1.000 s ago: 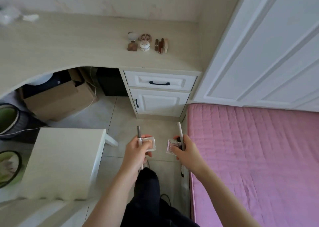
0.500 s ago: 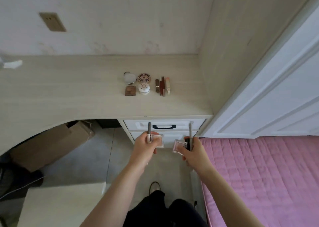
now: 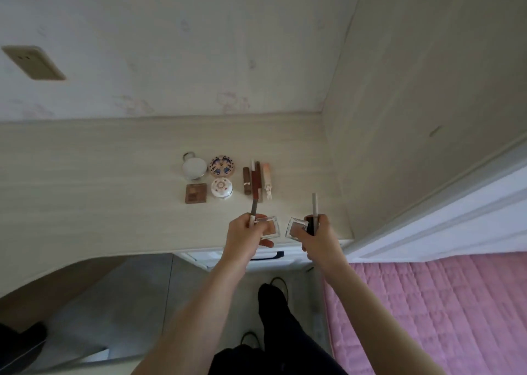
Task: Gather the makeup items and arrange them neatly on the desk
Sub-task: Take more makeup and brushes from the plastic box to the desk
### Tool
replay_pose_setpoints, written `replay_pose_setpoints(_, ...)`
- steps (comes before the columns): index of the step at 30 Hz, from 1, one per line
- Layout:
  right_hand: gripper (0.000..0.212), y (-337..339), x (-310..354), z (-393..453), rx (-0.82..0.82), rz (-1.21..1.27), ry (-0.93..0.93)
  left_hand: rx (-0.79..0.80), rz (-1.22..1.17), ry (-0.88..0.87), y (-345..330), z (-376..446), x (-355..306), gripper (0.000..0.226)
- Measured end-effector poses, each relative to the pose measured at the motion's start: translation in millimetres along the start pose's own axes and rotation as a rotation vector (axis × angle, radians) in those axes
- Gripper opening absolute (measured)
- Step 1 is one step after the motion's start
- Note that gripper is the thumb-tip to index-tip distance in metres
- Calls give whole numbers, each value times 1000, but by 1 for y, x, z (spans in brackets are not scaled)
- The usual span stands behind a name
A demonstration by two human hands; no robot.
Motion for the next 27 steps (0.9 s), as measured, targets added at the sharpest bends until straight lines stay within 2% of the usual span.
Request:
replay_pose_setpoints(6, 24, 18, 16, 60, 0, -208, 10, -36, 59, -30, -26, 57, -28, 7)
replay_pose_setpoints(10, 23, 27, 16, 93, 16, -277, -24, -44, 176, -43, -44, 91, -40, 17)
replay_pose_setpoints(12, 23, 27, 14, 107, 26, -289, -34, -45, 227, -16, -52, 111, -40, 14)
replay_pose_setpoints(14, 25, 25, 9, 119, 49, -284, -45, -54, 297, -8, -58, 129, -41, 13)
replay_pose_setpoints(18, 23, 21, 0, 138, 63, -260, -66, -57, 441, -13, -69, 161, -41, 33)
replay_pose_setpoints(23, 21, 13, -3, 154, 115, -238, -109, -64, 459, 22, -76, 185, -47, 28)
replay_pose_setpoints(27, 19, -1, -10, 162, 143, -138, -179, -23, 552, 19, -81, 203, -54, 13)
Point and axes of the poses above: each hand's wrist, its own z-axis towards the middle knuckle, its own y-axis out of the back of the hand, x = y × z, the point moved 5 cm from there along z, towards the middle knuckle, and after that the axes turned 4 degrees about x, right-handed, at the moved point
